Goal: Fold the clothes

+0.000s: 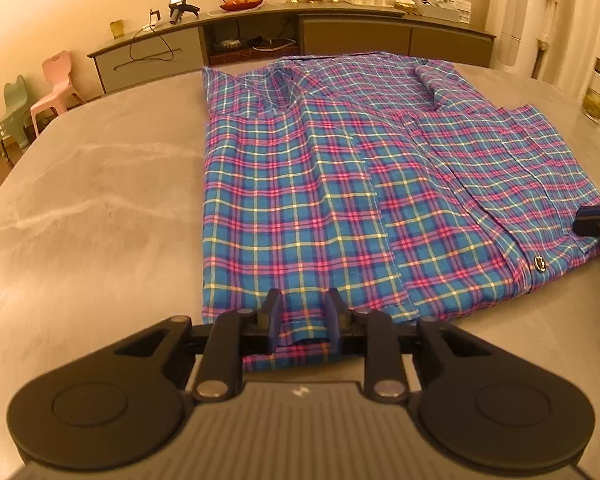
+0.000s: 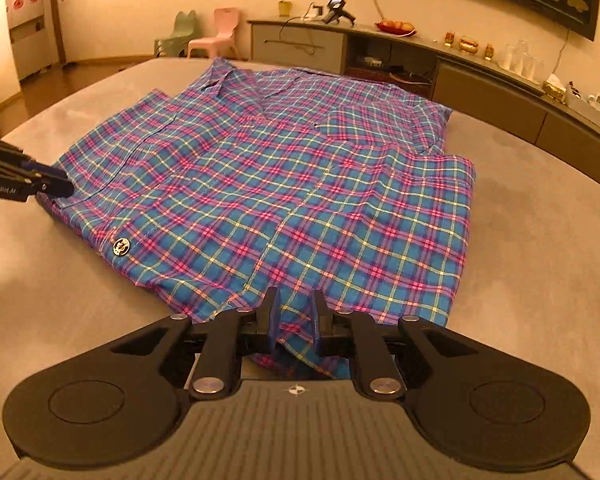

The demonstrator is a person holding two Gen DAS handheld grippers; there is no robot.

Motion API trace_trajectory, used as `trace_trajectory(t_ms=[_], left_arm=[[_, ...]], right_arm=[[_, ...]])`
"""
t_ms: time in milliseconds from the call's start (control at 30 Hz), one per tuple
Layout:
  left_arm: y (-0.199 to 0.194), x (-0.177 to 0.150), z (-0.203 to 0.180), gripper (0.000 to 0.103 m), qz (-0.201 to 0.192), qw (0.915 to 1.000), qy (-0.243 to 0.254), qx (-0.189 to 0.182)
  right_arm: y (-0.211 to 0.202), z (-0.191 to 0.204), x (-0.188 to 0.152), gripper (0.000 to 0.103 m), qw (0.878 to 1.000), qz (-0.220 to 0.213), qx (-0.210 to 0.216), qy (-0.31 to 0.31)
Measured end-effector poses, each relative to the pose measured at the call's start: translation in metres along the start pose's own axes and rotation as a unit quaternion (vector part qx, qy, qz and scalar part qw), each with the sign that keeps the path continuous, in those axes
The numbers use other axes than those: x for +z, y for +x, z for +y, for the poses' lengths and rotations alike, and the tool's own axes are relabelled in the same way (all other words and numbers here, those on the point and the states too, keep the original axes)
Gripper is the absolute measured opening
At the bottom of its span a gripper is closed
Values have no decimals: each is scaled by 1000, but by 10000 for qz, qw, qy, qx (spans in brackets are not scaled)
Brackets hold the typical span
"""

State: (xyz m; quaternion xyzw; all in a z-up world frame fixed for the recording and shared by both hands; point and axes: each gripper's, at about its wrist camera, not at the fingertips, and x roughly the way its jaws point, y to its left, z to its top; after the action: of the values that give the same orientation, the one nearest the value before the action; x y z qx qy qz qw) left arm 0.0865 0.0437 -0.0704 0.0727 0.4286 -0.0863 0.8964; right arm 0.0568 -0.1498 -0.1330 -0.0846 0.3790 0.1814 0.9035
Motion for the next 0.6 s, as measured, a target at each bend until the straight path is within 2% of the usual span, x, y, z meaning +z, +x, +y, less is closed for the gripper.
trace_trajectory(t_ms=[233, 267, 333, 400, 500, 600], left_arm=[[-26, -24, 5, 25, 63, 9999, 121, -101], [-29, -24, 4, 25, 12, 9998, 213, -56], [-40, -15, 4, 25, -409, 9981, 434, 124], [-48, 2, 9, 26, -853, 9946, 538, 252], [-31, 35, 18, 31, -975, 9941, 354, 323], [-6, 58, 17, 34, -908, 9948, 397, 211]], right_arm=[[-24, 17, -10, 18, 9973, 395, 494, -383], [-27, 18, -10, 18, 9963, 465, 596, -414], [-36, 14, -5, 18, 9958, 410, 694, -428], [-41, -4, 9, 24, 9987, 97, 491, -111], [-35, -40, 29, 56, 9977, -357, -105, 572], [-3, -65, 39, 57, 9946, -220, -590, 825]])
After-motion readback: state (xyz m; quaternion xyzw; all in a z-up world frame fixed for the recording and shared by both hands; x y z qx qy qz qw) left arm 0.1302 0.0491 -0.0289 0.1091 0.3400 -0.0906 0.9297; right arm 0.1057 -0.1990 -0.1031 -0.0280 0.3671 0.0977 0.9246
